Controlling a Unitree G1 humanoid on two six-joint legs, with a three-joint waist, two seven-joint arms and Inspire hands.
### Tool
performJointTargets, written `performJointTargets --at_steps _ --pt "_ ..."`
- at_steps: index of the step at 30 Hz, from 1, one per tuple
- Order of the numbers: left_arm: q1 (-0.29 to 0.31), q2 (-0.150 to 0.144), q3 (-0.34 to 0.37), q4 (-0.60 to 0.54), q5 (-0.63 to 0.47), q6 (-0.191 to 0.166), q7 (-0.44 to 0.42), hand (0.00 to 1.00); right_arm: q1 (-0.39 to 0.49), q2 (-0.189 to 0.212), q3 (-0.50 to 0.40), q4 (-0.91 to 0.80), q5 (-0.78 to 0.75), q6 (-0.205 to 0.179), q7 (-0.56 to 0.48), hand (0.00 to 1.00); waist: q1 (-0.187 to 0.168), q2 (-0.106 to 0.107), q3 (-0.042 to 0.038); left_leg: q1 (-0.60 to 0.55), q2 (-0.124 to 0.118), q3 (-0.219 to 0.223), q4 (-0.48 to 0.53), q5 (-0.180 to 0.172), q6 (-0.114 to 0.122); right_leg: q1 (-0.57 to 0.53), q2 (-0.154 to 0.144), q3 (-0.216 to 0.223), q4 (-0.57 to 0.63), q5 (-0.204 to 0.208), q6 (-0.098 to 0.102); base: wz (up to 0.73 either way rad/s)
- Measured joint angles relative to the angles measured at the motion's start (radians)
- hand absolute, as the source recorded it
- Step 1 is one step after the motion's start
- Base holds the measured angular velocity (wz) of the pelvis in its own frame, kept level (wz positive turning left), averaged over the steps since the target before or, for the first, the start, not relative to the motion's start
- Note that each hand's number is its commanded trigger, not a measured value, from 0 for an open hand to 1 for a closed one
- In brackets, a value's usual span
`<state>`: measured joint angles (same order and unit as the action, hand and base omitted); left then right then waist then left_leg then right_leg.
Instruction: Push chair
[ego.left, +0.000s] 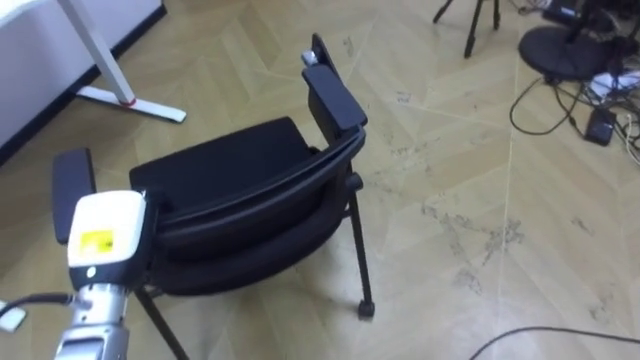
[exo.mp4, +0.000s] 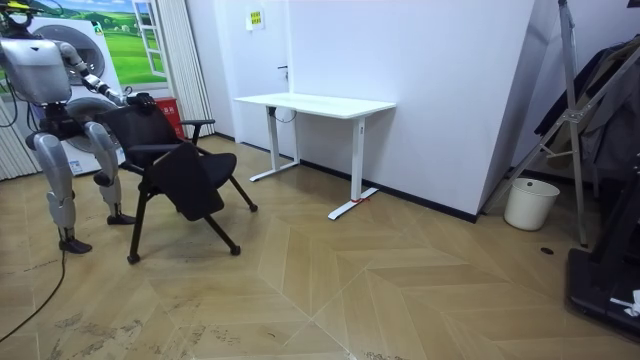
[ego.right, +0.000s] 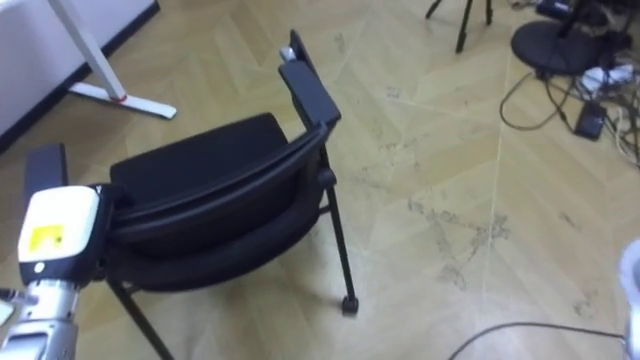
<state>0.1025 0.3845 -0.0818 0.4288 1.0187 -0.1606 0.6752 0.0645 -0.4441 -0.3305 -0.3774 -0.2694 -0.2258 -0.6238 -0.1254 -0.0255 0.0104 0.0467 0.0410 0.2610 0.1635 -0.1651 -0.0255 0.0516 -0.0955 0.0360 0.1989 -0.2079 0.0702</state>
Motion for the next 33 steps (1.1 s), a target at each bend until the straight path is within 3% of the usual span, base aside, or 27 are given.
performJointTargets --at_steps 7,13,17,22,29,33 --pt "-0.001 -0.005 0.004 -0.014 0.032 -0.010 -0.013 1.00 -0.047 -0.038 0.032 -0.002 -0.095 -0.003 0.177 0.00 0.027 -0.009 -0.0024 0.003 0.000 -0.002 -0.001 0.000 0.000 0.005 -0.001 -0.011 0.003 0.000 0.000 0.00" --pt "-0.005 0.005 0.005 -0.024 0.052 -0.013 -0.030 1.00 -0.046 -0.038 0.078 -0.011 -0.095 -0.004 0.297 0.00 0.036 -0.030 -0.0074 0.011 0.000 -0.009 -0.001 0.000 0.000 0.021 -0.001 -0.015 0.002 0.000 0.000 0.01" --pt "-0.009 0.008 0.005 -0.025 0.055 -0.012 -0.038 1.00 -0.046 -0.041 0.115 -0.023 -0.133 -0.001 0.349 0.00 0.043 -0.033 -0.0074 0.012 0.000 -0.009 -0.001 0.000 0.000 0.020 -0.001 -0.017 0.003 0.000 0.000 0.00" --pt "-0.021 0.009 0.002 -0.037 0.064 -0.010 -0.068 1.00 -0.033 -0.053 0.226 -0.023 -0.171 0.010 0.462 0.00 0.051 -0.039 -0.0057 0.012 0.000 -0.008 -0.001 0.000 0.000 0.021 -0.001 -0.017 0.003 0.002 -0.002 0.00" --pt "-0.022 0.015 0.000 -0.060 0.068 -0.010 -0.087 1.00 -0.033 -0.053 0.255 0.022 -0.172 0.011 0.539 0.00 0.062 -0.052 -0.0012 0.014 0.000 -0.011 -0.001 0.000 0.000 0.024 -0.001 -0.024 0.003 0.002 -0.002 0.00" --pt "-0.029 0.016 -0.011 -0.060 0.065 -0.006 -0.095 1.00 -0.033 -0.062 0.308 0.084 -0.172 0.038 0.591 0.00 0.075 -0.051 -0.0009 0.014 0.000 -0.012 -0.001 0.000 0.000 0.024 -0.001 -0.025 0.002 0.002 -0.003 0.01"
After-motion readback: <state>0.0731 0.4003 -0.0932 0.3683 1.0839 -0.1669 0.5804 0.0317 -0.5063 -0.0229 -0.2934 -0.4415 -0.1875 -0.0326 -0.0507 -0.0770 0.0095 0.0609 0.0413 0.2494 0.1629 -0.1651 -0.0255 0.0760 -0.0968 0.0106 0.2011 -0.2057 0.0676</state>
